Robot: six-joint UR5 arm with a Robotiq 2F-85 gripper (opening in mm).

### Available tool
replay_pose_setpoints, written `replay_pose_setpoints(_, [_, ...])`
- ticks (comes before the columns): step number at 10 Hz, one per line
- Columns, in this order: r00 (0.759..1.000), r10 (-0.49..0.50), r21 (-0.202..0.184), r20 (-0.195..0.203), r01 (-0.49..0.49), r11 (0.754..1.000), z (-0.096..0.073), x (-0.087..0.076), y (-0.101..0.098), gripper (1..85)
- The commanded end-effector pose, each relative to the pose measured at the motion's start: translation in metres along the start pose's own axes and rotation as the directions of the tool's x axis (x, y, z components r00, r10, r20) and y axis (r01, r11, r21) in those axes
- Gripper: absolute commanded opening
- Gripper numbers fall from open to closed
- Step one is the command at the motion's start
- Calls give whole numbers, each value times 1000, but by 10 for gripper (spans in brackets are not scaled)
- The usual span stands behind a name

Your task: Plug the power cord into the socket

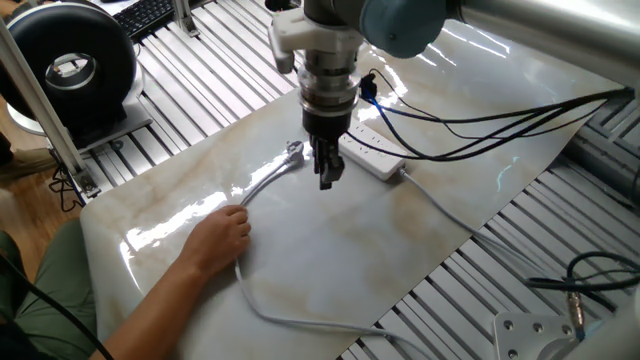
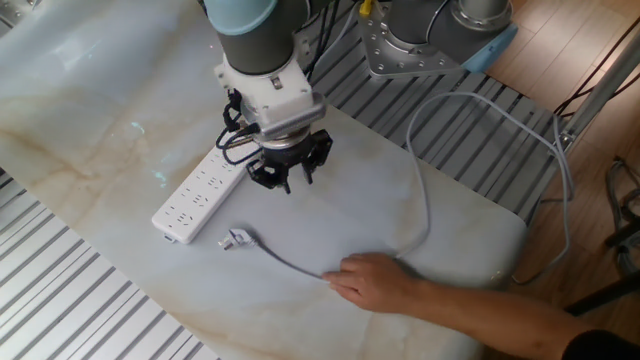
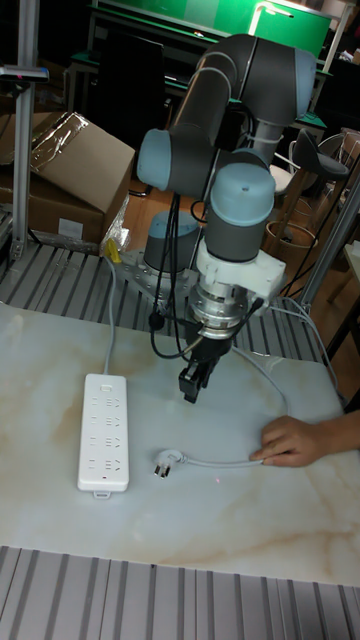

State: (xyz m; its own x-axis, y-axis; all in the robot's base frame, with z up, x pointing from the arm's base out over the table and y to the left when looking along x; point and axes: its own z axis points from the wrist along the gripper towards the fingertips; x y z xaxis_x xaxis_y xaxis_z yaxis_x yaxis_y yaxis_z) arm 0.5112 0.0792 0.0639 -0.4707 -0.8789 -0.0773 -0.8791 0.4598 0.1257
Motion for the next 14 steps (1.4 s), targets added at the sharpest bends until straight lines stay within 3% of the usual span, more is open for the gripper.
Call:
replay_pose_setpoints(1, [999, -2, -14, 36, 3, 1000, 0, -33, -35, 420])
replay_pose_setpoints(3, [998, -33, -4, 44, 33, 999, -2, -53, -60, 420])
replay_pose_setpoints(6, [997, -75, 27, 33, 74, 997, 4, -50, -80, 403])
replay_pose_setpoints(11, [993, -112, -38, 35, 113, 993, 10, -39, -55, 460])
replay_pose_setpoints(14, [994, -97, -26, 45, 98, 995, 10, -42, -58, 410])
